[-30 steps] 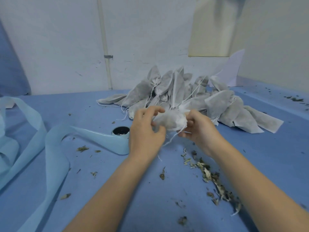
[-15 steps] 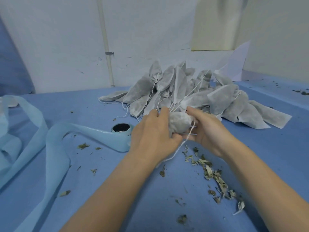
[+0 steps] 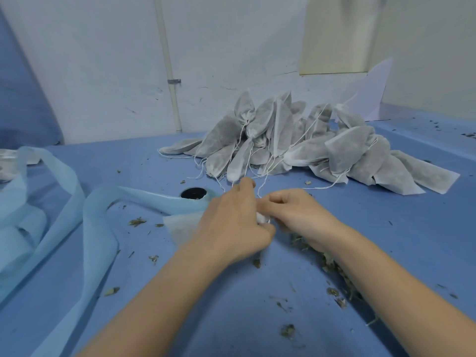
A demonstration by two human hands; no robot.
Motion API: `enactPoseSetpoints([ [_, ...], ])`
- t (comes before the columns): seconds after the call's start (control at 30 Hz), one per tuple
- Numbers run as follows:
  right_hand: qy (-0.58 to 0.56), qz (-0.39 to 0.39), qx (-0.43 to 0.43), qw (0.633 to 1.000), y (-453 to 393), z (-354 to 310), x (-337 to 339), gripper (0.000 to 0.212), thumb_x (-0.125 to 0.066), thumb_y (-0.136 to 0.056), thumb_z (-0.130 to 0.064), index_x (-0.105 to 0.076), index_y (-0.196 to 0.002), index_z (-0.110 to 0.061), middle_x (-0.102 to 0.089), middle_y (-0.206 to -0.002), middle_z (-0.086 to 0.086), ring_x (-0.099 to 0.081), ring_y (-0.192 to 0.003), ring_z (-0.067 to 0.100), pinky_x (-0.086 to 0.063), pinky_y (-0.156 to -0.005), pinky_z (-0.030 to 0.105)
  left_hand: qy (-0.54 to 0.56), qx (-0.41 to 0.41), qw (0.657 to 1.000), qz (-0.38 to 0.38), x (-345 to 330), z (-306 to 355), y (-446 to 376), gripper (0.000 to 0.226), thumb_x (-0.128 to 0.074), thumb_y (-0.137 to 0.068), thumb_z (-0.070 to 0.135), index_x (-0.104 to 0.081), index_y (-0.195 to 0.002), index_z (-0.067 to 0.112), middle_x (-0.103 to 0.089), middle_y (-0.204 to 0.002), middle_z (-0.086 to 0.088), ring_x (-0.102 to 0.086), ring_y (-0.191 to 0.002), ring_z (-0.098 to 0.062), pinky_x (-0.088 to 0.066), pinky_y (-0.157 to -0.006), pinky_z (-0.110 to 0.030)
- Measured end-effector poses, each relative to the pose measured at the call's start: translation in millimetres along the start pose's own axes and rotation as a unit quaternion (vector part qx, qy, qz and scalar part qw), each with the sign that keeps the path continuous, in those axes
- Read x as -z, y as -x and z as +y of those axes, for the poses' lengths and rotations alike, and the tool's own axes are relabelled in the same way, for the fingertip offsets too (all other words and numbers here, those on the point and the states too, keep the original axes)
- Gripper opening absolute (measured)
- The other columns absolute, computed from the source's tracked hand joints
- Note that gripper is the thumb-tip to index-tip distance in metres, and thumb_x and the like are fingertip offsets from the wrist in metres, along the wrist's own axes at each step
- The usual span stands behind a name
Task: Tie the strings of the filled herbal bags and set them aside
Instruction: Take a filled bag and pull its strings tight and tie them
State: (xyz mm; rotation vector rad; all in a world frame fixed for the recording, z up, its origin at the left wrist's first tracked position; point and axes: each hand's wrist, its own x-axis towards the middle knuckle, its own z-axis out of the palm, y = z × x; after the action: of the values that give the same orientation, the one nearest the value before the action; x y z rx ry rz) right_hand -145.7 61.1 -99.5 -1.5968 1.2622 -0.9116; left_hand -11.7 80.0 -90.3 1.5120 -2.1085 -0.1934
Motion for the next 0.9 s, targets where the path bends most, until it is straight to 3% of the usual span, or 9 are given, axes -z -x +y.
enactPoseSetpoints([
  [0.13,-0.097,-0.041,0.022,0.994,-2,3,2,0.045,-0.061,-0.086,-0.044,-0.071,-0.089,0.0,-0.061,-0.081,0.013,-0.052,-0.075,0.02,-0.045,-0.077,0.032,0.019,-0.025,0.997,0.074,1,-7,1,0.059,-0.058,-0.079,0.028,-0.034,-0.131,0.019,-0.06,-0.113,0.002,-0.056,-0.104,-0.02,-0.038,-0.077,-0.029],
  [0.2,-0.146,-0.091,0.035,0.984,-1,3,4,0.045,-0.065,-0.079,-0.039,-0.072,-0.098,0.001,-0.071,-0.095,0.012,-0.064,-0.088,0.019,-0.052,-0.086,0.029,0.03,-0.037,0.994,0.097,4,-10,2,0.056,-0.058,-0.079,0.028,-0.035,-0.13,0.019,-0.062,-0.109,0.002,-0.058,-0.1,-0.02,-0.042,-0.078,-0.031],
  [0.3,-0.177,-0.092,0.05,0.979,0,2,2,0.035,-0.069,-0.075,-0.025,-0.073,-0.101,-0.003,-0.074,-0.098,0.013,-0.07,-0.089,0.016,-0.054,-0.077,0.02,0.046,-0.031,0.993,0.109,9,-13,3,0.052,-0.058,-0.08,0.03,-0.037,-0.127,0.021,-0.061,-0.102,0.006,-0.058,-0.09,-0.016,-0.044,-0.076,-0.03],
  [0.43,-0.178,-0.055,0.052,0.981,-1,2,2,0.025,-0.072,-0.073,-0.015,-0.075,-0.096,-0.004,-0.074,-0.091,0.015,-0.072,-0.082,0.017,-0.056,-0.071,0.019,0.034,-0.024,0.994,0.103,11,-19,6,0.046,-0.058,-0.079,0.033,-0.041,-0.121,0.023,-0.056,-0.086,0.008,-0.05,-0.084,-0.015,-0.041,-0.072,-0.028],
  [0.6,-0.088,-0.035,0.061,0.994,1,0,0,0.011,-0.071,-0.08,-0.01,-0.076,-0.09,-0.012,-0.073,-0.086,0.019,-0.07,-0.074,0.017,-0.057,-0.069,0.022,0.003,0.002,0.997,0.072,10,-18,6,0.06,-0.059,-0.075,0.055,-0.036,-0.118,0.019,-0.051,-0.067,0.006,-0.056,-0.084,-0.02,-0.045,-0.067,-0.032],
  [0.7,-0.042,-0.035,0.055,0.997,2,-1,-1,0.014,-0.072,-0.082,-0.013,-0.076,-0.095,-0.01,-0.074,-0.081,0.015,-0.069,-0.069,0.017,-0.056,-0.064,0.022,-0.027,0.002,0.997,0.068,10,-19,8,0.063,-0.058,-0.077,0.06,-0.037,-0.12,0.02,-0.056,-0.073,0.006,-0.058,-0.084,-0.02,-0.044,-0.063,-0.031],
  [0.8,-0.088,-0.037,0.027,0.995,4,-6,-1,0.016,-0.069,-0.084,-0.011,-0.071,-0.1,-0.008,-0.071,-0.069,0.006,-0.067,-0.064,0.011,-0.057,-0.064,0.022,-0.023,-0.012,0.998,0.062,11,-21,7,0.062,-0.055,-0.077,0.064,-0.042,-0.121,0.023,-0.05,-0.073,0.01,-0.055,-0.086,-0.018,-0.037,-0.064,-0.03],
  [0.9,-0.197,-0.05,-0.023,0.979,4,-10,2,0.012,-0.061,-0.089,-0.009,-0.063,-0.101,-0.007,-0.065,-0.063,0.001,-0.065,-0.064,0.011,-0.058,-0.067,0.026,-0.013,-0.029,0.997,0.069,15,-22,7,0.055,-0.046,-0.076,0.069,-0.051,-0.11,0.027,-0.045,-0.072,0.012,-0.046,-0.083,-0.014,-0.036,-0.067,-0.03],
])
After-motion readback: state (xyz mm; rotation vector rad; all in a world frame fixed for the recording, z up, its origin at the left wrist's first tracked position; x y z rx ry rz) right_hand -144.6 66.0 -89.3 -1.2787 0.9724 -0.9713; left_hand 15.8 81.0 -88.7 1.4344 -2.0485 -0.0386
